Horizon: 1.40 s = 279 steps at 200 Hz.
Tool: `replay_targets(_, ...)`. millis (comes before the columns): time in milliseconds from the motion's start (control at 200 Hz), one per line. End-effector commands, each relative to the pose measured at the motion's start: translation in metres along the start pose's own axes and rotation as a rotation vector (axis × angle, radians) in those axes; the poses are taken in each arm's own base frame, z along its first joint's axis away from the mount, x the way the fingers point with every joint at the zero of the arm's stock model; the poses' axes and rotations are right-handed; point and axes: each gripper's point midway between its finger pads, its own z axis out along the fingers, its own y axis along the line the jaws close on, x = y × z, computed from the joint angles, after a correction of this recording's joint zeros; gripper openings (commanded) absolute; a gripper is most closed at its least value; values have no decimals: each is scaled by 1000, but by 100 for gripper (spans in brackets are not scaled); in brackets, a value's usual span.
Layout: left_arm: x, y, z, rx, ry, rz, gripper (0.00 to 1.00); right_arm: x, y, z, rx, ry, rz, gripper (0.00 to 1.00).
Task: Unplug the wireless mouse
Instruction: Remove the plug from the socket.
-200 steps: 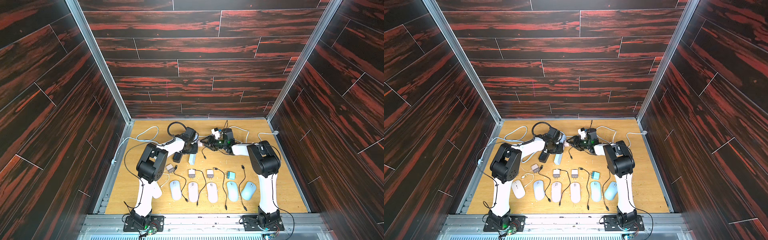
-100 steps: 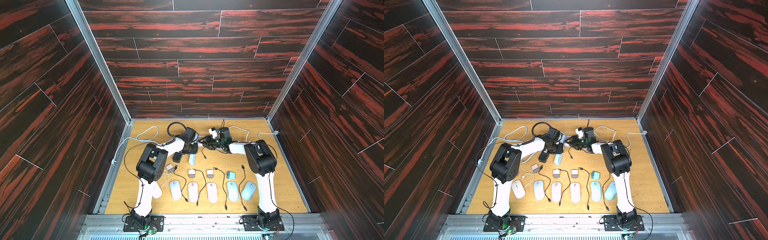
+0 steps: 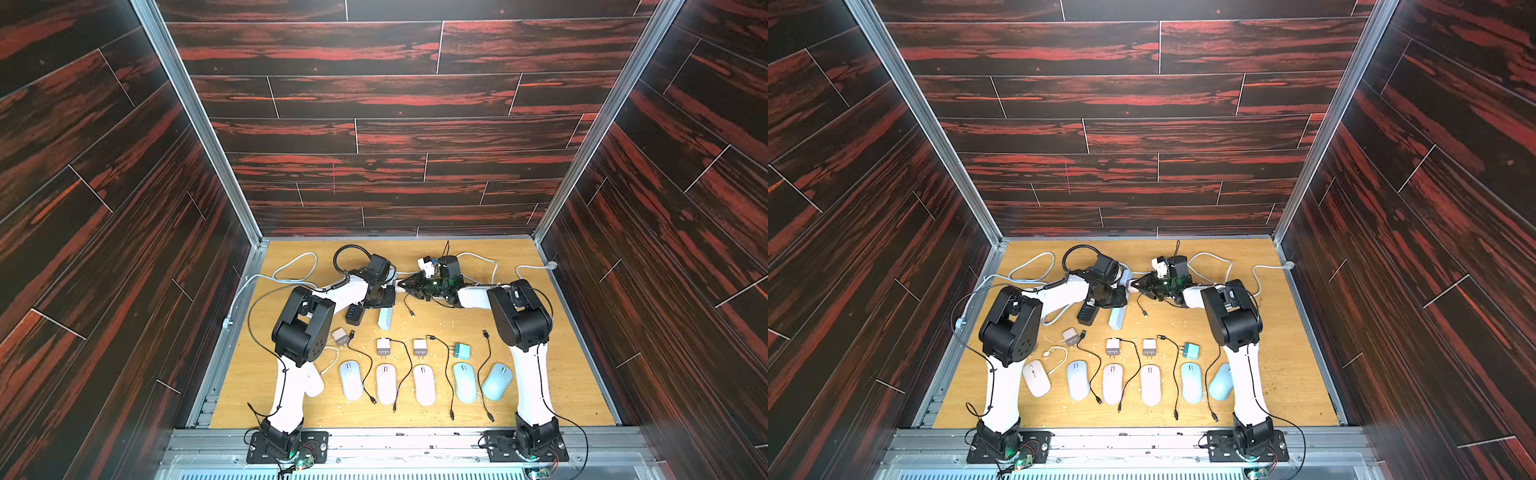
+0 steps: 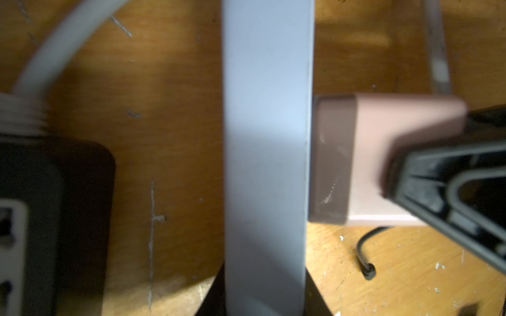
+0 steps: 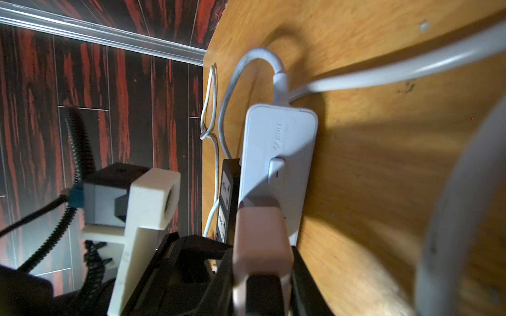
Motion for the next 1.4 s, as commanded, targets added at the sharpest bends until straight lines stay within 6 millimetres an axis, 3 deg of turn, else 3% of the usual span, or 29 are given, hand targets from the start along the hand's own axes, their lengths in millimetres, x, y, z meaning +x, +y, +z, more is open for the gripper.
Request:
replay_targets(0, -7, -3, -17, 25, -29, -5, 0, 7, 2, -4, 3, 7, -40, 19)
replay_targets(351, -8, 25, -17, -21, -45, -89, 0, -1, 5, -31, -6, -51, -51, 7)
replay_targets(636, -9, 45, -12, -90, -46, -145, 0, 2, -16, -48, 111, -134, -4, 0)
replay_targets(847, -8, 55, -8, -134, -36, -152, 0, 9, 9, -47, -39, -76, -60, 0)
replay_targets(1012, -6, 62, -8, -170, -30, -147, 0, 4, -26, -63, 211, -154, -25, 0)
replay_targets(1182, -6, 65, -9, -190, -26, -142, 0, 8, 2, -61, -3, -98, -39, 0)
replay_targets(1338, -6, 67, -9, -200, -26, -144, 0, 4, -28, -70, 227, -153, -6, 0)
replay_targets(1393, -6, 68, -8, -206, -24, -145, 0, 5, -30, -75, 254, -159, -9, 0)
